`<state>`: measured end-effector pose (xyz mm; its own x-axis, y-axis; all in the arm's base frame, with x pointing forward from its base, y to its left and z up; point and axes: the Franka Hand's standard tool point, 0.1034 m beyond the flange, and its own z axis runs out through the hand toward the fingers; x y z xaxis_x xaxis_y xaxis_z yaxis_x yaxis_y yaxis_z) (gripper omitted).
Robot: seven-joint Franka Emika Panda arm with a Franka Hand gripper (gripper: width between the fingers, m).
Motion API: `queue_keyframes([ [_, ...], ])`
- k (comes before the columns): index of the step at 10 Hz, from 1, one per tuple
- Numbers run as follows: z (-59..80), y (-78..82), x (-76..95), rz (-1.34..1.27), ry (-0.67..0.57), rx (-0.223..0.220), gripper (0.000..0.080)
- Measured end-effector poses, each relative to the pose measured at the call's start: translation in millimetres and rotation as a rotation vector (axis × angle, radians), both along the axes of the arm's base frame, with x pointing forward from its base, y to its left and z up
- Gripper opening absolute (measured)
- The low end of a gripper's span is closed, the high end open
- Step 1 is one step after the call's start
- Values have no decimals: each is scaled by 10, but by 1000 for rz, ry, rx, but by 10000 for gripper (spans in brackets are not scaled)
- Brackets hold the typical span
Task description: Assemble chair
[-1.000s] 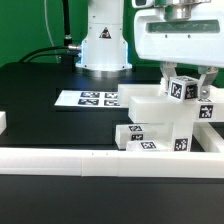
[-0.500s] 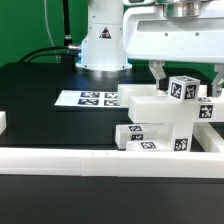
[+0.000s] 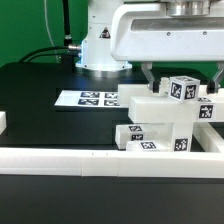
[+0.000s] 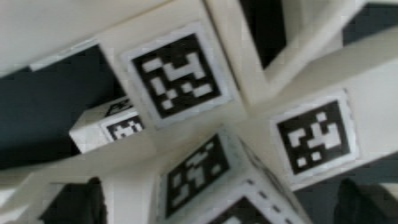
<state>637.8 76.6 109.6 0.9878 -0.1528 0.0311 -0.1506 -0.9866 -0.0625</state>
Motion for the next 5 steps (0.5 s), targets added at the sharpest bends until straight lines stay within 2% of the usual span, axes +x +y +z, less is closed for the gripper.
queue_keyframes([
  [4, -28, 10, 14, 270, -10, -23, 648],
  [5, -26, 9, 18, 356, -14, -43, 648],
])
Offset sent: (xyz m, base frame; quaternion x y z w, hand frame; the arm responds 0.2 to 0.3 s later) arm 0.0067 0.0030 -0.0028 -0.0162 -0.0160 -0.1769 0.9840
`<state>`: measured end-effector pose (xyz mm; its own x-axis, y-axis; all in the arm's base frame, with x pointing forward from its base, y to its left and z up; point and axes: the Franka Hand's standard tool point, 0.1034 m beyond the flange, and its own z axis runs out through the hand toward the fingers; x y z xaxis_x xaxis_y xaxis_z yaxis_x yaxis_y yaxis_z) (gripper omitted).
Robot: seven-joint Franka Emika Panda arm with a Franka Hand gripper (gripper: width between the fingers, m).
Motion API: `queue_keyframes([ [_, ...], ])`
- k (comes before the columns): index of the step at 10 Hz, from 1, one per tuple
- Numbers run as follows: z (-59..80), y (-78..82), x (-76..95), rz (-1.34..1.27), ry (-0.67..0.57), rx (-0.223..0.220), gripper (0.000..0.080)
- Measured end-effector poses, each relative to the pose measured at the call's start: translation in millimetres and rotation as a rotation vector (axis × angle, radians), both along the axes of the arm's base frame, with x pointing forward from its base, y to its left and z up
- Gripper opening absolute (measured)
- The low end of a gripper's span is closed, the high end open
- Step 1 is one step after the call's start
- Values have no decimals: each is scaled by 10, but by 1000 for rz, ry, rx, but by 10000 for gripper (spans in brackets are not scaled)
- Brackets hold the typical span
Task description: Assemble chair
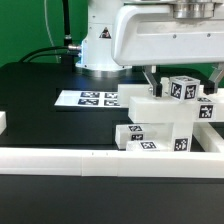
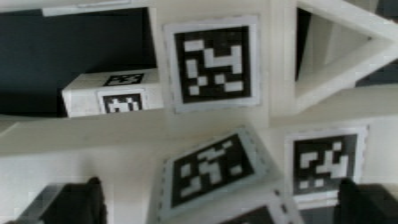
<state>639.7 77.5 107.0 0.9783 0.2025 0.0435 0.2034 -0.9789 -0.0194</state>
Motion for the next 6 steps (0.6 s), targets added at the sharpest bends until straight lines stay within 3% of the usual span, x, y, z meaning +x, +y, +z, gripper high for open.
queue_keyframes([
  [3, -6, -13, 10, 62, -12, -13, 648],
  [6, -6, -16, 10, 61, -12, -13, 273],
])
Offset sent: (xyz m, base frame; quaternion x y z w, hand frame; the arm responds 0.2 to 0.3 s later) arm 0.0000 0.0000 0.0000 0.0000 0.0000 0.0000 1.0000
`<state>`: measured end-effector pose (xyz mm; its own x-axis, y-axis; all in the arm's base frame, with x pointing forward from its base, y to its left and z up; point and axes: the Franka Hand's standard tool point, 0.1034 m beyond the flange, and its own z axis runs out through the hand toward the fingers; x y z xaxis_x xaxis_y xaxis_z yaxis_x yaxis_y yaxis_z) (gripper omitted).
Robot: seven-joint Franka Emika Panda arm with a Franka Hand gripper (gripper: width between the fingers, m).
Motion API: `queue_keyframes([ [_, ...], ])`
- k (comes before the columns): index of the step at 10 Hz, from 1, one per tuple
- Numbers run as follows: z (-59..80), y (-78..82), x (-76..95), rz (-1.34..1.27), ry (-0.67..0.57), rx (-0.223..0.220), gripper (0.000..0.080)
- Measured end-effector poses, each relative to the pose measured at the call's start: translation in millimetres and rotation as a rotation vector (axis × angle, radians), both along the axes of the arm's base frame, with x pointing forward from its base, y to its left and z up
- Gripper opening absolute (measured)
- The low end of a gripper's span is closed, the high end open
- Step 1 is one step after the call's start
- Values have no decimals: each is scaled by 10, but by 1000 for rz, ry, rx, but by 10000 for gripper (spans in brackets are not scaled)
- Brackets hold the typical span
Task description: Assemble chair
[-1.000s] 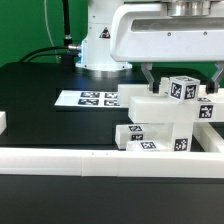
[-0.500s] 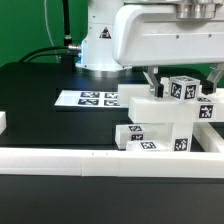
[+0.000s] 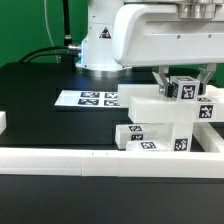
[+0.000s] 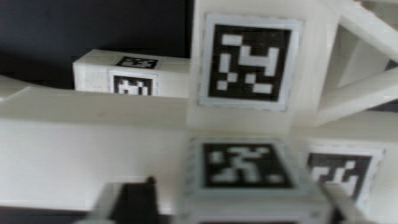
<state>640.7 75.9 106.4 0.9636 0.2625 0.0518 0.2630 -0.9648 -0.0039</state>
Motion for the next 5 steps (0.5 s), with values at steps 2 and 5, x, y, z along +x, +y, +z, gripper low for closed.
queue_keyframes([
  [2, 0, 1, 0, -40, 1, 4, 265],
  [5, 0, 10, 6, -326, 3, 23, 265],
])
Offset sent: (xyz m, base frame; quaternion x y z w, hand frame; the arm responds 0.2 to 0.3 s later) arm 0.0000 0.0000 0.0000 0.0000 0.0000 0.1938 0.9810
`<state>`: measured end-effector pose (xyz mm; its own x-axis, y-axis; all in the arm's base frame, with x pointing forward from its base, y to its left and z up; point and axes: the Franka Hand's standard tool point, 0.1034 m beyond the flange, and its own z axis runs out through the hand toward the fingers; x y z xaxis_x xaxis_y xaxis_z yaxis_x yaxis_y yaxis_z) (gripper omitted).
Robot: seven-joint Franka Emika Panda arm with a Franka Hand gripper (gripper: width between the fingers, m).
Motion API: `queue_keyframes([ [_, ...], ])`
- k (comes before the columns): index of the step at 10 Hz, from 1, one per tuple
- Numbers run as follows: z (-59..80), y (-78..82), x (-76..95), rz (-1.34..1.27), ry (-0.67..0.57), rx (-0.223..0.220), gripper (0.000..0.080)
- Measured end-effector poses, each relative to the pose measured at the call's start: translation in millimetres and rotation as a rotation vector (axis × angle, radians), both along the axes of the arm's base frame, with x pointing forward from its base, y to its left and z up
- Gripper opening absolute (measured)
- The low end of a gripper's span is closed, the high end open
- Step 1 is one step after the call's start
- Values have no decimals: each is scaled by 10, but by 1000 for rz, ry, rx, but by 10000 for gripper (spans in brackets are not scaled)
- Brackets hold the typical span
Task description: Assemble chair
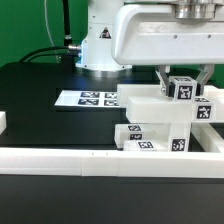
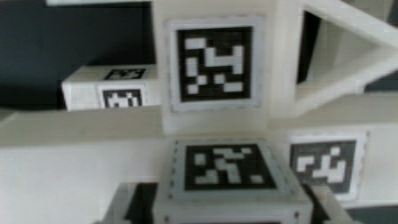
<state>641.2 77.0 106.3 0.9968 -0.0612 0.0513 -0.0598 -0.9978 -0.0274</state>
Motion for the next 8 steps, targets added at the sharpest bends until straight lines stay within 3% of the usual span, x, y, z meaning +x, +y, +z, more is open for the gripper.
queue_keyframes([
  [3, 2, 43, 17, -310, -9, 19, 265],
  [8, 3, 45, 17, -614, -1, 38, 266],
])
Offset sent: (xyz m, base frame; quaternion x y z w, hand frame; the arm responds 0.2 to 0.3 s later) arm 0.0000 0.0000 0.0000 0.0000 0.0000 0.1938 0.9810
